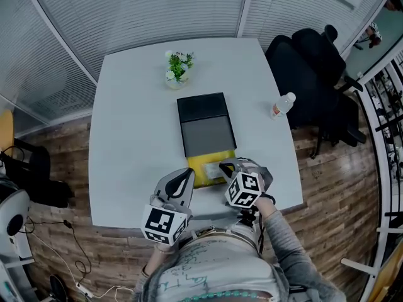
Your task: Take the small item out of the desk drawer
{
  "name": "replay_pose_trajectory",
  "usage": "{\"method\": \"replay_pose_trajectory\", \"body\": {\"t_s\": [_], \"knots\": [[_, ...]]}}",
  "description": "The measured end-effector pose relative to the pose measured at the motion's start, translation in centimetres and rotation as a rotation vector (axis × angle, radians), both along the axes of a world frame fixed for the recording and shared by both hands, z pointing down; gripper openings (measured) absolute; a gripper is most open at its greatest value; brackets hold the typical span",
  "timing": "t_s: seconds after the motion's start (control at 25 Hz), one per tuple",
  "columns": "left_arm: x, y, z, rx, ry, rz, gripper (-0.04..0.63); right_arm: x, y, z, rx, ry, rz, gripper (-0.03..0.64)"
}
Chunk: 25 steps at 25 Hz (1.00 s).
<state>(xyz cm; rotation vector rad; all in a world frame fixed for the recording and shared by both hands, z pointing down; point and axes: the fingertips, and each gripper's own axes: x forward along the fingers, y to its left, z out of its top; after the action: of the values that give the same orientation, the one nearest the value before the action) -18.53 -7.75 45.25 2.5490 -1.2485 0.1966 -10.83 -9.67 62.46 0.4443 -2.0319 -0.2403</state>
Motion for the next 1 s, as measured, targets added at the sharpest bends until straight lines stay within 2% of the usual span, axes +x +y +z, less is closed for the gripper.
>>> {"method": "replay_pose_trajectory", "body": {"t_s": [0.4,0.68,0.88,1.0], "knots": [[-0.1,0.0,0.7,-0.027,0.007,0.001,-0.002,-0.2,0.5,3.7,-0.173,0.039,-0.040,0.016],[-0.2,0.4,1.0,-0.045,0.011,0.009,-0.002,-1.4,1.3,4.9,-0.305,0.025,-0.041,0.074],[-0.1,0.6,1.3,-0.055,0.010,0.016,-0.002,-1.9,1.5,6.7,-0.354,0.083,-0.049,0.075],[0.0,0.7,1.3,-0.055,0.007,0.019,-0.002,-2.1,1.4,7.9,-0.391,0.095,-0.020,0.075]]}}
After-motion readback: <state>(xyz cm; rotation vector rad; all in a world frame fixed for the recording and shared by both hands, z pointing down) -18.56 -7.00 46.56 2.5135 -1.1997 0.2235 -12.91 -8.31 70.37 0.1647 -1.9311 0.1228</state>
